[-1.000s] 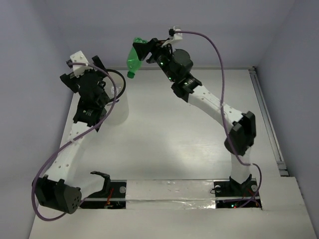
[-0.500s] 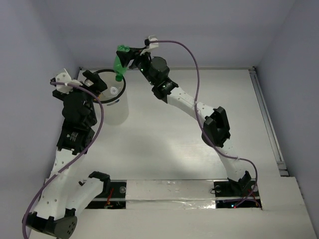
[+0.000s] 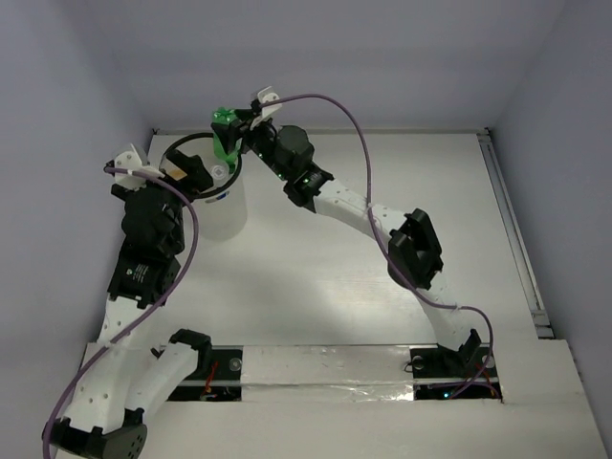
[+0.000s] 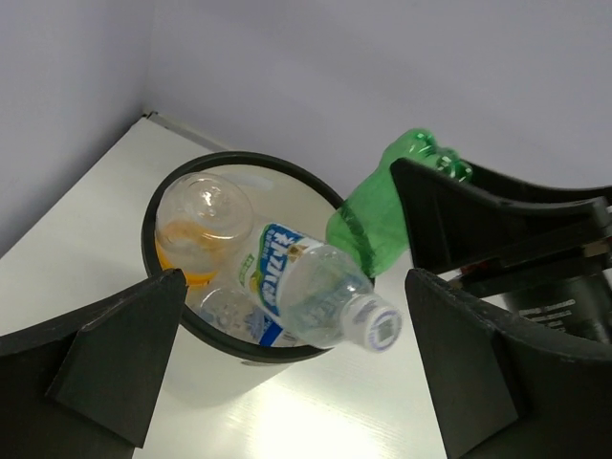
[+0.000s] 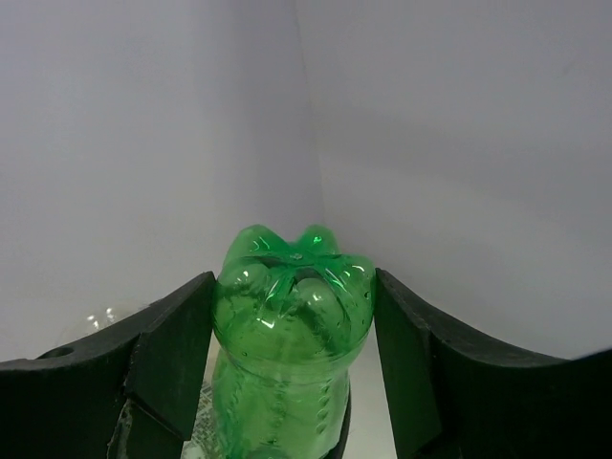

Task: Put the plastic bottles in the bin

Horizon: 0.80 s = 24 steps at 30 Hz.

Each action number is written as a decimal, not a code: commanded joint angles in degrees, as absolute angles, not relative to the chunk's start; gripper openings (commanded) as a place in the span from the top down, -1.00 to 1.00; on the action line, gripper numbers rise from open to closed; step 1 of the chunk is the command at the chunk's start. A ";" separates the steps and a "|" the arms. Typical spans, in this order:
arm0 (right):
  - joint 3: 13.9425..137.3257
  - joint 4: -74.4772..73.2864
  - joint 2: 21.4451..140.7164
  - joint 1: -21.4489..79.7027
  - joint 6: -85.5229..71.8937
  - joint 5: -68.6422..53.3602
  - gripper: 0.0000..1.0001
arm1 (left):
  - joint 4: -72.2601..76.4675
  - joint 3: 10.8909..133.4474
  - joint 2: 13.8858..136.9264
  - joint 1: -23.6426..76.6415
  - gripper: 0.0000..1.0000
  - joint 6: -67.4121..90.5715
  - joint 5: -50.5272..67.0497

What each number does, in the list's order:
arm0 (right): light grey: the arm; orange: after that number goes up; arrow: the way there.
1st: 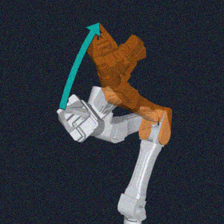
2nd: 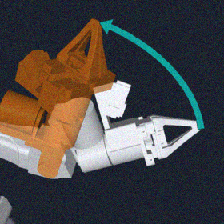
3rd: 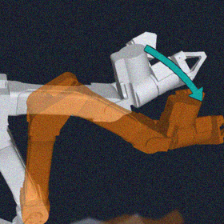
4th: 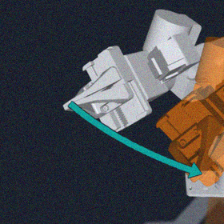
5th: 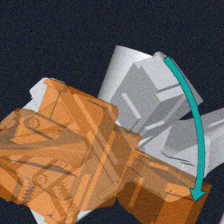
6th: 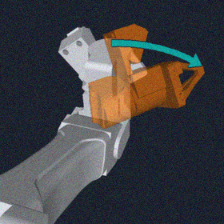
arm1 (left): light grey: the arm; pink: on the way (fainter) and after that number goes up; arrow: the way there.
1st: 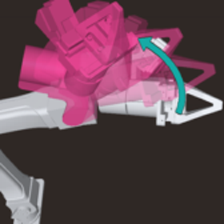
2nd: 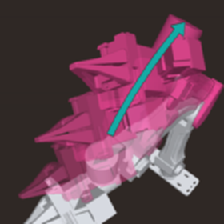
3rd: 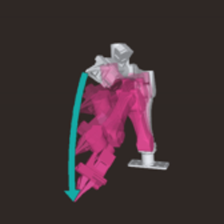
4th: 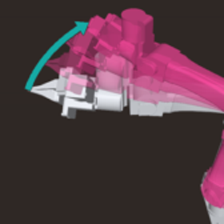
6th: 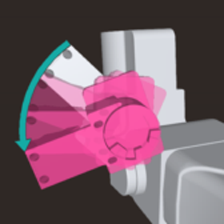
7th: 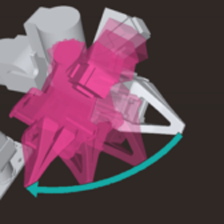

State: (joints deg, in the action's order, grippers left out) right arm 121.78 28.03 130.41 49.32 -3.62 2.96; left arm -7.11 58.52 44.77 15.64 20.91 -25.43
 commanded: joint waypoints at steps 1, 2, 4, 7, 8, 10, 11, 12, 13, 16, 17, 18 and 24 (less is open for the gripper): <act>119.09 25.32 128.85 51.67 1.84 2.46 -0.15 | -6.59 61.60 42.63 15.29 -0.98 22.59 -23.56; 119.09 24.88 129.28 51.68 1.93 2.46 -0.18 | -6.68 62.13 42.45 15.29 -0.98 22.67 -22.86; 120.40 22.86 129.90 51.68 2.46 2.55 -0.30 | -6.94 63.54 42.10 15.29 -0.98 23.29 -21.89; 121.99 20.57 130.60 52.21 2.72 2.37 -0.43 | -7.12 64.33 41.58 15.29 -0.98 23.82 -20.57; 122.08 20.31 130.34 52.21 2.90 2.29 -0.48 | -7.21 64.51 41.31 15.29 -0.98 23.82 -20.22; 121.21 20.48 129.38 52.73 2.90 2.02 -0.57 | -7.03 63.99 40.44 15.29 -0.98 23.99 -20.48; 120.94 20.48 129.03 52.73 2.81 2.02 -0.59 | -6.94 63.90 40.34 15.29 -0.98 23.91 -20.65; 120.76 20.22 128.68 53.26 2.81 2.11 -0.62 | -7.12 63.81 40.17 15.29 -0.98 23.91 -20.57; 120.59 20.21 128.24 53.26 2.46 2.37 -0.65 | -7.21 63.81 40.08 15.29 -0.98 23.99 -20.39; 120.59 19.34 127.44 53.26 2.11 2.37 -0.77 | -7.73 63.90 39.82 15.29 -0.98 23.99 -20.21; 120.50 19.16 127.18 53.26 2.11 2.37 -0.79 | -7.73 63.72 39.64 15.29 -0.98 23.99 -20.13; 120.41 19.42 126.92 53.26 0.20 2.46 -0.79 | -7.39 63.63 39.46 15.29 -0.98 23.91 -20.13; 120.50 19.69 125.16 53.26 -2.72 2.02 -0.76 | -7.64 63.28 38.76 15.29 -0.98 23.82 -20.21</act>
State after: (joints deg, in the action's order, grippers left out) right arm 120.14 19.44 129.56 52.60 -0.82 2.70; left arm -8.93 62.13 39.53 15.64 23.51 -20.95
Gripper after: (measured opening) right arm 0.881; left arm 0.992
